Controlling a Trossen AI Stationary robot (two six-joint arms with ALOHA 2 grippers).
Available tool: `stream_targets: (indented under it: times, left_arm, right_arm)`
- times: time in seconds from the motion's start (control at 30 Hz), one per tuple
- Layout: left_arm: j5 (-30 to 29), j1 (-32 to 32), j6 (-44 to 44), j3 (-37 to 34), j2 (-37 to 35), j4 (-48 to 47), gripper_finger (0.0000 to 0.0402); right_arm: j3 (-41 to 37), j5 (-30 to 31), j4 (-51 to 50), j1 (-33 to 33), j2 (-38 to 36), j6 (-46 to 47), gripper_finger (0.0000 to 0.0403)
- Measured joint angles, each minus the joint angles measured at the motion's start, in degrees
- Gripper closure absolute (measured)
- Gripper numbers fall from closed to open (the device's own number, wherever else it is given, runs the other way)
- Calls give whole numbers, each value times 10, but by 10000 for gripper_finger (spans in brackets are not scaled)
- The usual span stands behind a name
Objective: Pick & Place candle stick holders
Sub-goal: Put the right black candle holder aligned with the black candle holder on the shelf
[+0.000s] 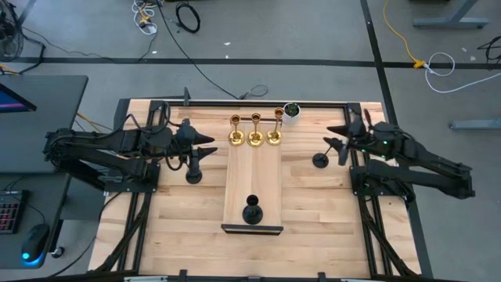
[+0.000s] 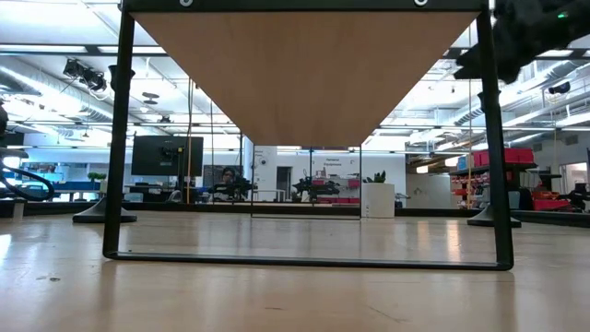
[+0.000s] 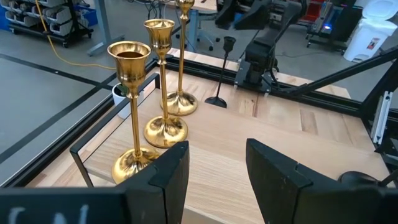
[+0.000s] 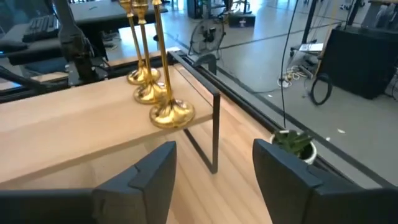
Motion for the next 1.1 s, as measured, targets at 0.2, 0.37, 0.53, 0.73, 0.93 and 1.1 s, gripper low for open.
stream_targets:
  times: [0.2, 0.37, 0.53, 0.73, 0.93, 1.1]
  left_arm:
    - [0, 0, -3, 0, 0, 0, 241]
    - [2, 0, -6, 0, 0, 2, 241]
    - [2, 0, -9, 0, 0, 2, 241]
    - [5, 0, -11, 0, 0, 1, 241]
    - [9, 0, -10, 0, 0, 0, 241]
    - [9, 0, 0, 0, 0, 0, 241]
  right_arm:
    - [1, 13, -52, 0, -67, 15, 190]
    - [1, 15, -60, 0, -86, 54, 190]
    - [1, 20, -75, 0, -80, 97, 190]
    - [0, 78, -96, 0, -79, 138, 190]
    - [0, 34, -133, 0, -79, 183, 190]
    - [0, 11, -137, 0, -79, 202, 190]
